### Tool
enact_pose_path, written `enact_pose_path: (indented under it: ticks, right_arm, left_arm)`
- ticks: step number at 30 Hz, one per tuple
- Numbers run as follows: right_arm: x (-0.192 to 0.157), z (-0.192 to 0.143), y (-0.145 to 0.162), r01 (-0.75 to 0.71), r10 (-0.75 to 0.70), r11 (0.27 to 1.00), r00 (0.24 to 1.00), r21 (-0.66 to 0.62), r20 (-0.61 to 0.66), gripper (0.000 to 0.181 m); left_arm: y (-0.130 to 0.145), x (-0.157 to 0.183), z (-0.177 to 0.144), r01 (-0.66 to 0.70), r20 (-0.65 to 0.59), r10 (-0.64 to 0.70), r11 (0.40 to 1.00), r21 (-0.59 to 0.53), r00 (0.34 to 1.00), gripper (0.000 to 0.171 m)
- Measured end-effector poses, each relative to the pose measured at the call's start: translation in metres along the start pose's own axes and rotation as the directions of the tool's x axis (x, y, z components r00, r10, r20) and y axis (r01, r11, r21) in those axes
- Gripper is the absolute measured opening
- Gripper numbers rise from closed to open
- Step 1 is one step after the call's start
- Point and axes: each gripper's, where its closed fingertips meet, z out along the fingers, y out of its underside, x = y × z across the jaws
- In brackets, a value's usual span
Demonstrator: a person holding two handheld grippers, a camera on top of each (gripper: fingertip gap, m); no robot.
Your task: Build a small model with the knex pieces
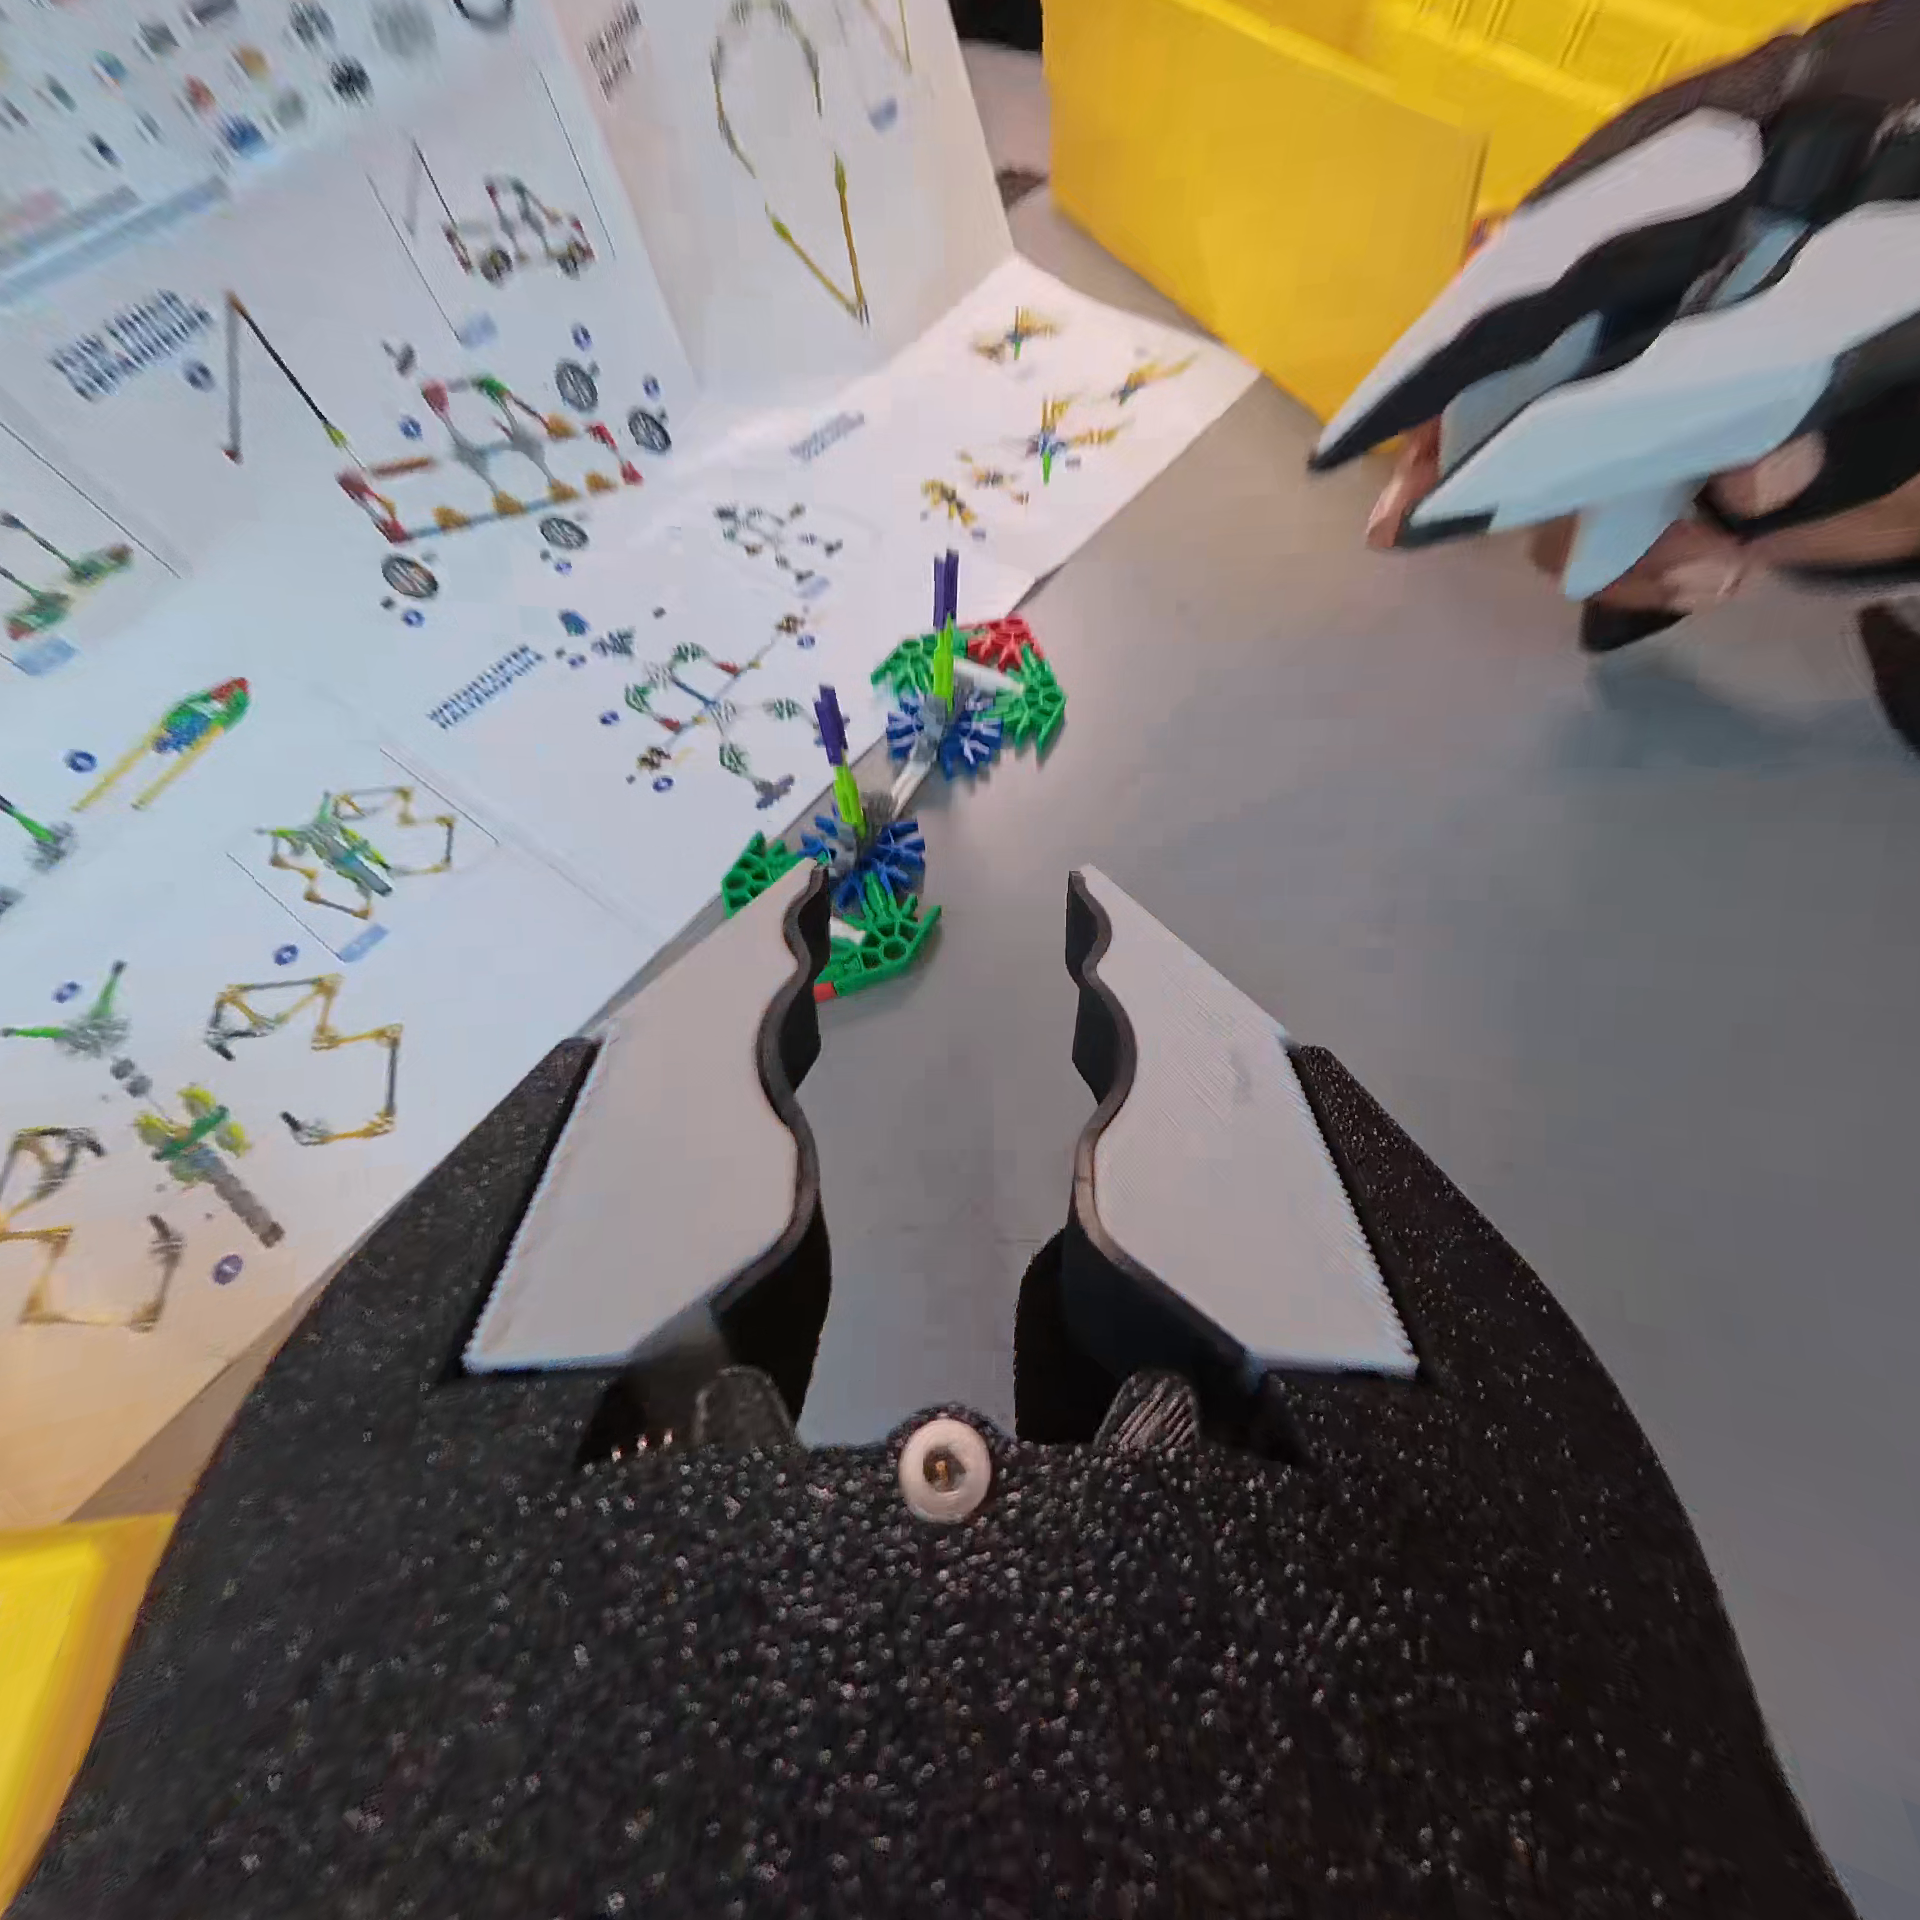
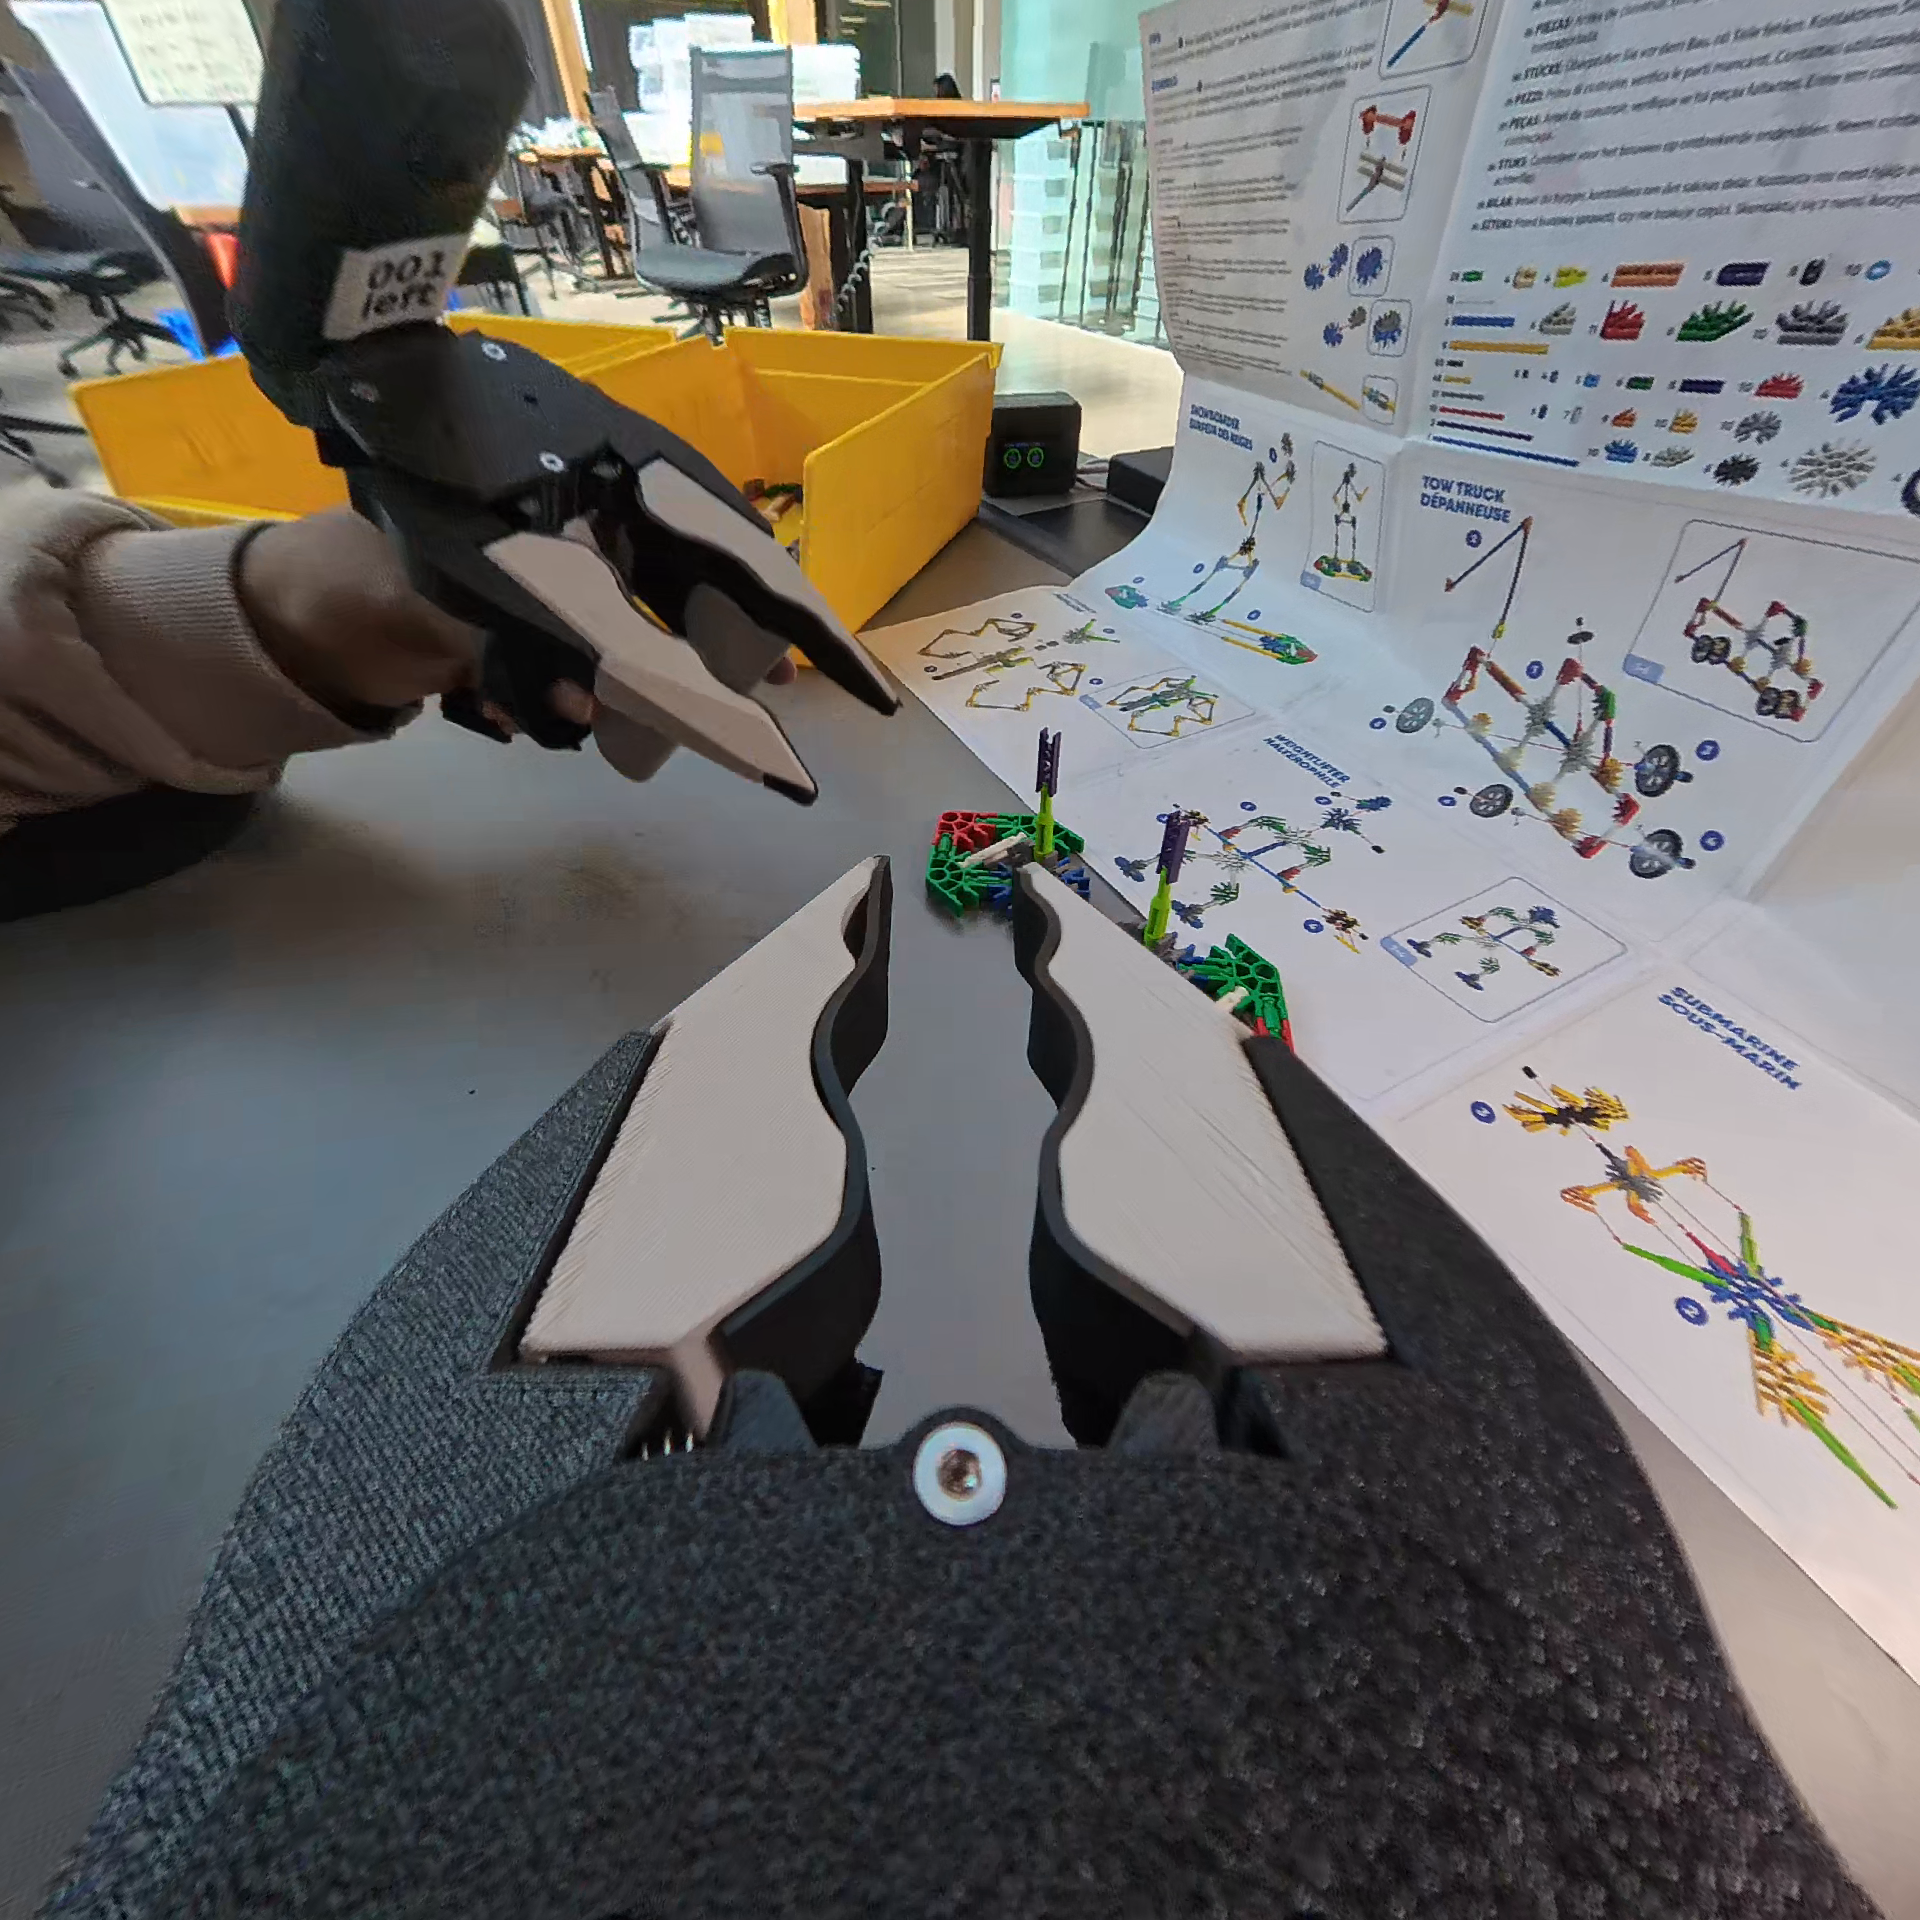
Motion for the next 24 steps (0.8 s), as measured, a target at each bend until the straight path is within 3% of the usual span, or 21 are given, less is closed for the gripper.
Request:
enact_pose_path:
  ticks: [3,7,10,14,17,20,24]
  right_arm:
    - [0.007,-0.001,0.002,0.012,-0.012,1.000,0.999,-0.015,-0.033,0.022]
    - [0.025,0.011,0.011,0.052,-0.062,0.995,0.991,-0.086,-0.116,0.022]
    - [0.042,0.032,0.015,0.091,-0.116,0.983,0.981,-0.159,-0.154,0.024]
    - [0.050,0.066,0.028,0.105,-0.138,0.959,0.984,-0.264,-0.110,0.031]
    - [0.044,0.084,0.024,0.245,-0.278,0.914,0.959,-0.323,-0.061,0.036]
    - [0.030,0.095,0.017,0.385,-0.403,0.853,0.915,-0.351,0.023,0.036]
    - [0.003,0.095,0.026,0.455,-0.417,0.825,0.890,-0.334,0.181,0.030]
  left_arm:
    - [0.023,-0.008,0.026,0.030,0.010,-0.030,0.998,-0.064,1.000,0.046]
    - [0.017,-0.024,0.044,0.099,-0.003,-0.100,0.994,-0.049,0.995,0.051]
    - [0.013,-0.029,0.056,0.079,-0.012,-0.080,0.996,-0.048,0.997,0.043]
    - [0.006,-0.026,0.064,0.028,-0.044,-0.029,0.999,-0.040,0.999,0.022]
    - [0.005,-0.026,0.066,-0.004,-0.030,0.003,0.999,-0.032,1.000,0.005]
    - [0.007,-0.021,0.063,-0.013,-0.062,0.011,0.999,-0.034,0.998,0.004]
    - [0.008,-0.001,0.052,-0.079,-0.181,0.073,0.997,-0.027,0.981,0.003]
